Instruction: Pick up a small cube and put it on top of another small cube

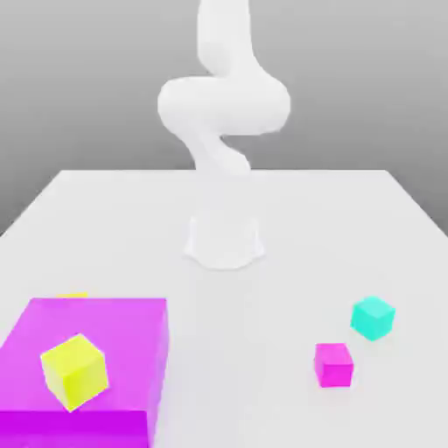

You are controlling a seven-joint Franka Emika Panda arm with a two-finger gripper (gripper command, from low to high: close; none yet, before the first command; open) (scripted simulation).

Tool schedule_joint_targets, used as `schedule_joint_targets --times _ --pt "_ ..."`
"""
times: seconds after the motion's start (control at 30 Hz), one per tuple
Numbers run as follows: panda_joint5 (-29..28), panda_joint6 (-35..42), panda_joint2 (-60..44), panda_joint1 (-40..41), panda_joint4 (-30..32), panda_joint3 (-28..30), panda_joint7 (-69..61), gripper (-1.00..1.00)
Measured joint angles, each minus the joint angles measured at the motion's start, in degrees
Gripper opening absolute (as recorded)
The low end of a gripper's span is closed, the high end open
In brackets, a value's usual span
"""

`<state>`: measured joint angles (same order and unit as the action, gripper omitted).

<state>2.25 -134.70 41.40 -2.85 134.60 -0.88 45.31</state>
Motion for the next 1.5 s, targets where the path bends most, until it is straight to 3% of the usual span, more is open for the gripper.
schedule_joint_targets --times 0.37,0.6,0.7,0.8,1.0,1.03,1.3,1.5 --pt "7.5 -12.8 -19.5 -12.0 12.5 -7.9 -0.4 0.0" --pt "7.2 -21.2 -31.7 -17.7 20.4 -15.3 3.0 0.0" --pt "3.8 -24.9 -37.1 -19.5 23.8 -18.5 6.8 0.0" --pt "-3.7 -28.7 -42.7 -23.4 26.6 -18.6 13.2 0.0" --pt "-17.2 -38.2 -55.2 -31.5 24.9 -6.8 23.3 0.0" --pt "-18.0 -39.8 -57.0 -33.2 24.5 -4.9 24.1 -1.0" --pt "-17.6 -39.1 -56.1 -32.7 24.7 -5.5 23.7 -1.0" --pt "-5.1 -30.0 -44.4 -29.9 27.1 -10.8 14.2 -1.0"
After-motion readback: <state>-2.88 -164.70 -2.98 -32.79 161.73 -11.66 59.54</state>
